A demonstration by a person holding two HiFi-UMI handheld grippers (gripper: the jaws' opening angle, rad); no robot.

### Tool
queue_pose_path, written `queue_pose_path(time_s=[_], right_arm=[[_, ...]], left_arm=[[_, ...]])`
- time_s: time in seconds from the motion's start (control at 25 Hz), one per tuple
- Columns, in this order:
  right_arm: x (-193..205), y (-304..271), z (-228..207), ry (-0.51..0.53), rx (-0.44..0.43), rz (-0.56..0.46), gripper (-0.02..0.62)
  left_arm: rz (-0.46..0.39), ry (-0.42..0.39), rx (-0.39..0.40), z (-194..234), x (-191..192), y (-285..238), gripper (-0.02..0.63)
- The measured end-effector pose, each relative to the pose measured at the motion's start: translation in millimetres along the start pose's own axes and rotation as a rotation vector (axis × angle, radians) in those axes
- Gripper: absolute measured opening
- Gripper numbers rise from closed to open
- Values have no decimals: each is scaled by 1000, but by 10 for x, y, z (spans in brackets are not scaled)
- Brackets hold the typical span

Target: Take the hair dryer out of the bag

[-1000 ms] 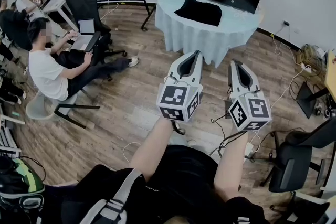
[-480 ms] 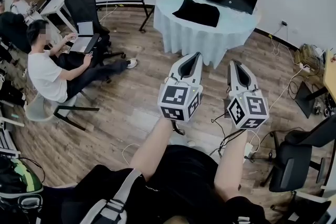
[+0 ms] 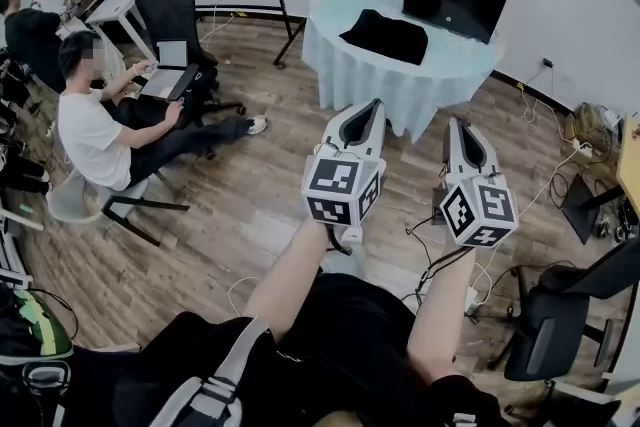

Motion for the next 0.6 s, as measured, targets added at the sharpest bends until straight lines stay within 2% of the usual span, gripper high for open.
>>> queue_pose_path(time_s=[0.28,0.48,0.6], right_arm=[[-26,-327,-203,-10,18,-19,5],[75,-675,-129,13,-25,1,5],[154,-888,-260,39,-13,22,5]], left_arm=[[-7,-20,-7,216,-3,-264,15],[-10,12,-38,542,39,-543,15],[9,36,-44,686,177,-821,15]])
Point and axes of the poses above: the fingertips, and each gripper's own axes: y backward along the fingers, z to its left, x out of its underside, the point moved 1 cm from there along y, backward along the fingers, and after that the axes turned 1 degree about -z, right-handed, at the moved point
